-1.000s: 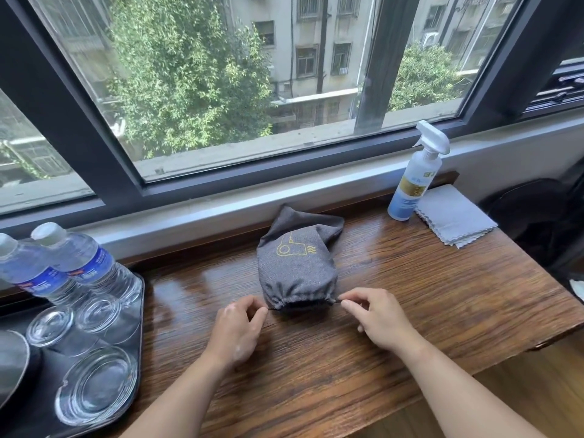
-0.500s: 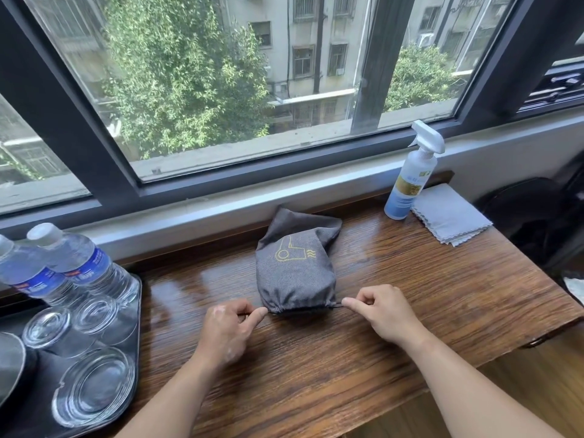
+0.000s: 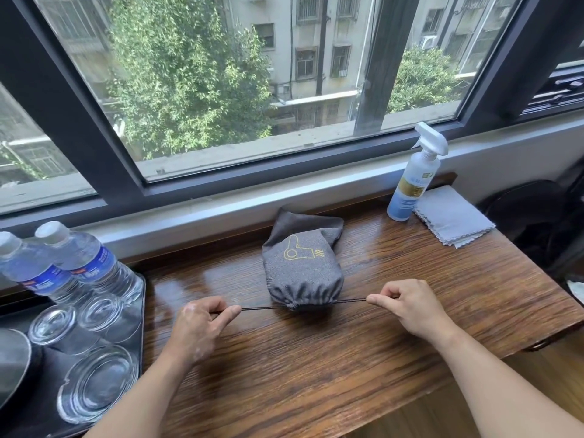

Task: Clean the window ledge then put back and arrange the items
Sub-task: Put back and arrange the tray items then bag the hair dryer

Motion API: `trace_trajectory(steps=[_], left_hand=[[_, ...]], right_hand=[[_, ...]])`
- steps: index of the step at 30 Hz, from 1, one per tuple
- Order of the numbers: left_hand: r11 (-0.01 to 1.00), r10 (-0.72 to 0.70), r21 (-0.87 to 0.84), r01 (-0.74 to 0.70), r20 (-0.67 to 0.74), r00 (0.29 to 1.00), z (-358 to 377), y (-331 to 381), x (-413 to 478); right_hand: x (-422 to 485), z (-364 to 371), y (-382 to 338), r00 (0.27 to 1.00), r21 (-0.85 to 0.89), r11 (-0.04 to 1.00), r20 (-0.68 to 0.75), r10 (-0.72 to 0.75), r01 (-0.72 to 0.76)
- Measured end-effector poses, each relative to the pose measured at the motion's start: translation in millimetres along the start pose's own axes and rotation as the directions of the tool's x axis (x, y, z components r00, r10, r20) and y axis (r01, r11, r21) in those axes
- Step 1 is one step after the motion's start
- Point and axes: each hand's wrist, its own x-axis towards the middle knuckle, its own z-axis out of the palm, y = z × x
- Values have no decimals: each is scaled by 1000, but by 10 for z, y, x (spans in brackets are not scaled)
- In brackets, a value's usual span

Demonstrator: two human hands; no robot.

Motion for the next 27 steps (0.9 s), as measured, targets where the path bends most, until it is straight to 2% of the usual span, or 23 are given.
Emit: trace_trajectory(steps=[6, 12, 17, 20, 24, 27], left_hand=[[998, 7, 63, -5, -38, 999, -263, -193, -1], [996, -75, 34, 77, -56, 996, -443, -408, 3], [983, -122, 122, 138, -132, 984, -603, -469, 3], [976, -77, 192, 99, -118, 990, -569, -370, 54], [965, -93, 240, 101, -48, 995, -533, -326, 89], [937, -151, 307, 167, -74, 986, -459, -282, 108]], right_hand=[[-27, -70, 62, 1000, 15, 1000, -1, 13, -13], [-52, -8, 50, 999, 19, 999, 5, 33, -34], [-46, -78, 88, 997, -6, 997, -26, 73, -73], [25, -123, 1, 998, -27, 999, 54, 44, -43], [26, -157, -60, 986, -80, 997, 165, 25, -12], [40, -98, -64, 987, -118, 992, 160, -16, 35]])
